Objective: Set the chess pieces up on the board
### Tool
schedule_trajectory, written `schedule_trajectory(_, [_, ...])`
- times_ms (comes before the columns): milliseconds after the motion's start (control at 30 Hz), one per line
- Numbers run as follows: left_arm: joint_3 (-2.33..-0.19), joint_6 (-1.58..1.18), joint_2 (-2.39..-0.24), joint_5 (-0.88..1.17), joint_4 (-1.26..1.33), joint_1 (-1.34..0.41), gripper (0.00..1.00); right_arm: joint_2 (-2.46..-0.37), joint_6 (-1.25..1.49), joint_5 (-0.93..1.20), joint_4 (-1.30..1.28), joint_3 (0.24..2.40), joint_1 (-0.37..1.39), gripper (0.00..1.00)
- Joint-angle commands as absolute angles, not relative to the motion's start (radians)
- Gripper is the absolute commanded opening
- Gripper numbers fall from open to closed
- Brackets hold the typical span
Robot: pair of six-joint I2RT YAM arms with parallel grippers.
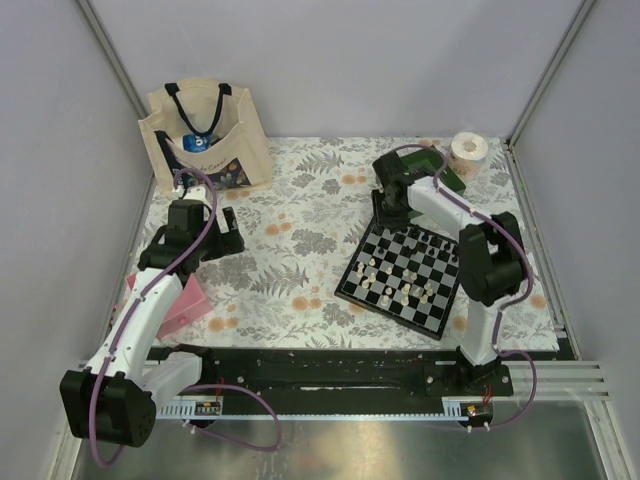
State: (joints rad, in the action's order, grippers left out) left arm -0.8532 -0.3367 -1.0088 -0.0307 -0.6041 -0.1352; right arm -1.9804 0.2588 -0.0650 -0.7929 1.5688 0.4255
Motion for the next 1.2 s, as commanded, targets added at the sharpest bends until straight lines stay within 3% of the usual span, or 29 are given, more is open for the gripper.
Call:
schedule_trajectory(0, [-0.896,-0.33,-0.985,-0.015,-0.58,-0.132,0.99,-1.826,0.29,-0.049,-0.747,1.442,0.431,0.46])
schedule_trajectory(233, [-0.893,-0.331,-0.983,-0.008,-0.578,-0.132,0.99,-1.828,0.291,-0.006,-0.716,1.37,0.431,0.46])
schedule_trajectory(733, [-0.89,-0.333,-0.982,-0.006,-0.58,-0.132,0.99,-1.921,0.295,0.018,-0.719,1.439,0.437,0.46])
schedule_trajectory(1167, [-0.89,-0.333,-0.977,-0.012,-0.578,-0.132,0.99,-1.936,0.296,0.029,-0.732,1.442,0.439,0.36])
